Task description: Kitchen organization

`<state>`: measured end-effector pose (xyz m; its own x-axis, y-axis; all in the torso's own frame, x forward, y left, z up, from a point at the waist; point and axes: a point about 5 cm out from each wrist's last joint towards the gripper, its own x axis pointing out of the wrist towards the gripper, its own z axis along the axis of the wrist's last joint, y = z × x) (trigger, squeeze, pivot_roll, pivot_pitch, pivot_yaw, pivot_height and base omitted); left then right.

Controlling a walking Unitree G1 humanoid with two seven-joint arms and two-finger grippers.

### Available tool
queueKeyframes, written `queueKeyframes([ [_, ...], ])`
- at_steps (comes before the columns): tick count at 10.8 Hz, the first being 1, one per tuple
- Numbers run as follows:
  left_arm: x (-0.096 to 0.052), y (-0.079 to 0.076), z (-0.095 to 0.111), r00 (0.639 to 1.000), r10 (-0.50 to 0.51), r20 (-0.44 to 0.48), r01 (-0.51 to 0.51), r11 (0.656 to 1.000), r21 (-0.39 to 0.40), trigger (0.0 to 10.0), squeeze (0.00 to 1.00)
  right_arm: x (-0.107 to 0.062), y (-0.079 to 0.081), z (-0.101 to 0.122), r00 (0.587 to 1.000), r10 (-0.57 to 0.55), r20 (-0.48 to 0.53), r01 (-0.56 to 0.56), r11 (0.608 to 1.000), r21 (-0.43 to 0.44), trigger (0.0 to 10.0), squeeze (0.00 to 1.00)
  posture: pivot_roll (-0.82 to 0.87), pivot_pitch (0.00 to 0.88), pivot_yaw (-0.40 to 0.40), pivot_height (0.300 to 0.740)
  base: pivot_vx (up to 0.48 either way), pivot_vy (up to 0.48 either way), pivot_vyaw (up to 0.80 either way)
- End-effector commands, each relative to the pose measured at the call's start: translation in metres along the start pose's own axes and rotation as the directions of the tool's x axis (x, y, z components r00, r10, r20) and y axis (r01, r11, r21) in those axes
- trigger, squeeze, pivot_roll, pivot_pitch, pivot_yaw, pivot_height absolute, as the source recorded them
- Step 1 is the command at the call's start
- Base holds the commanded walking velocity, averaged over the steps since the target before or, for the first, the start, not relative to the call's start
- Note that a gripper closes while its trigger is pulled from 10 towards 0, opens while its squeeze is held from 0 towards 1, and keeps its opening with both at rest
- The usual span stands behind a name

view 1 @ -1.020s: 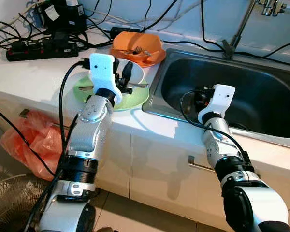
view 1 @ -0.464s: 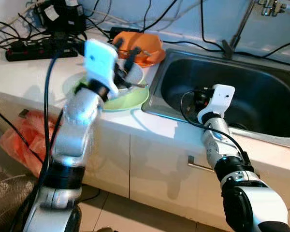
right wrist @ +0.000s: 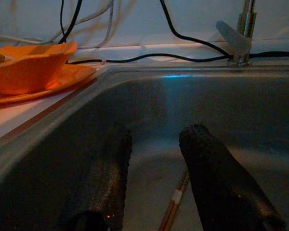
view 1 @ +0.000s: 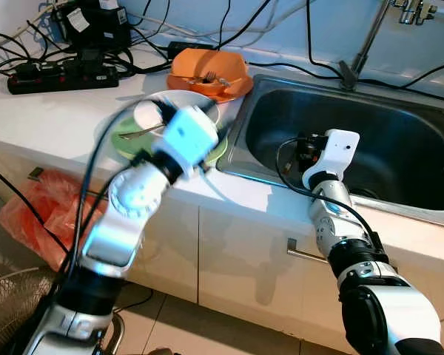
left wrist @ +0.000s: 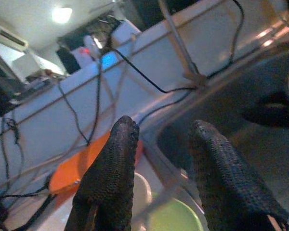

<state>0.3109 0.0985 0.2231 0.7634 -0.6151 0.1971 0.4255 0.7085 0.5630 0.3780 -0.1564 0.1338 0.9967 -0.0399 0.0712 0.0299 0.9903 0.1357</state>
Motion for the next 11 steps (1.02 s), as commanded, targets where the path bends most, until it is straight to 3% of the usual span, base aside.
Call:
queueKeyframes([
  [1, -0.001, -0.005, -0.002, 0.999, -0.039, -0.012, 0.039, 0.999, 0.03, 10.0, 0.0, -0.006, -0.004, -0.015, 0.998, -0.017, -0.068, 0.018, 1.0, 0.01, 10.0, 0.0, 0.08, 0.046, -0.044, 0.74, 0.0, 0.0, 0.0],
  [4, -0.001, -0.01, -0.01, 0.996, -0.064, -0.062, 0.069, 0.994, 0.086, 10.0, 0.0, -0.006, -0.004, -0.016, 0.998, -0.016, -0.067, 0.018, 1.0, 0.015, 10.0, 0.0, 0.07, 0.044, -0.042, 0.74, 0.0, 0.0, 0.0],
  [7, 0.001, -0.003, -0.02, 0.991, 0.0, -0.132, 0.024, 0.983, 0.181, 10.0, 0.0, -0.006, -0.004, -0.016, 0.998, -0.017, -0.066, 0.018, 1.0, 0.016, 10.0, 0.0, 0.08, 0.041, -0.043, 0.74, 0.0, 0.0, 0.0],
  [11, 0.017, -0.01, -0.024, 0.993, 0.017, -0.118, 0.006, 0.982, 0.191, 10.0, 0.0, -0.006, -0.003, -0.015, 0.998, -0.015, -0.063, 0.016, 1.0, 0.017, 10.0, 0.0, 0.07, 0.036, -0.041, 0.74, 0.0, 0.0, 0.0],
])
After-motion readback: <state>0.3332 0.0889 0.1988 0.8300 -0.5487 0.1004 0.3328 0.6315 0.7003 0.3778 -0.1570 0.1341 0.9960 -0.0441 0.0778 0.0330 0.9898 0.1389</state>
